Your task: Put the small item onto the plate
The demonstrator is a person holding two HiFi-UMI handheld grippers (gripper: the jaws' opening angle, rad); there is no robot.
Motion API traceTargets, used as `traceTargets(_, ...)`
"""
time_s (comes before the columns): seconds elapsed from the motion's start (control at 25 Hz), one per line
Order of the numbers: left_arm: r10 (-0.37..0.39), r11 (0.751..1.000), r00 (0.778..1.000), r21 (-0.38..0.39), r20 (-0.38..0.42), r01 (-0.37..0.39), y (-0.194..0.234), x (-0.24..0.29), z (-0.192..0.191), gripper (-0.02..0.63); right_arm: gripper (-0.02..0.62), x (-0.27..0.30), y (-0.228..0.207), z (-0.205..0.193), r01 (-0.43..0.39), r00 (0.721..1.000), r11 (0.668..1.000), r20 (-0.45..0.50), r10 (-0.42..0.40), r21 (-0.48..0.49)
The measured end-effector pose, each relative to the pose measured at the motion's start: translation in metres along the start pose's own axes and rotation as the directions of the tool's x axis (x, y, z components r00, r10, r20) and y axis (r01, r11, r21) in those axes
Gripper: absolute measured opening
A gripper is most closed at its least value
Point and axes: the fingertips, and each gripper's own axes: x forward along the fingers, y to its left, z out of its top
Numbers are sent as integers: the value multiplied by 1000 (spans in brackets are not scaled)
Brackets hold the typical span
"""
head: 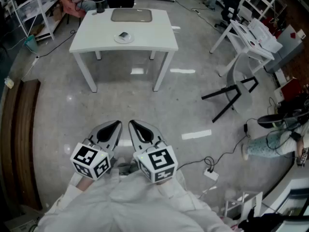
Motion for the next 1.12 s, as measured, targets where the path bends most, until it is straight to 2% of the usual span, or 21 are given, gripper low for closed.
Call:
traceTargets(0.32,4,1000,1000,-15,-21,-4,-2,0,-1,12,15,-3,8,-1,-18,1000,1000,-9,18,-2)
traceTargets(0.68,18,1000,1000,-7,2,-18,-8,8,2,12,14,-9,-6,0,-22,1000,1000,-1,22,-5)
traceTargets(1.12,49,998,999,-40,-16,-49,-13,24,-17,12,15,-14,-23,-21,-88,996,995,-19,89,56)
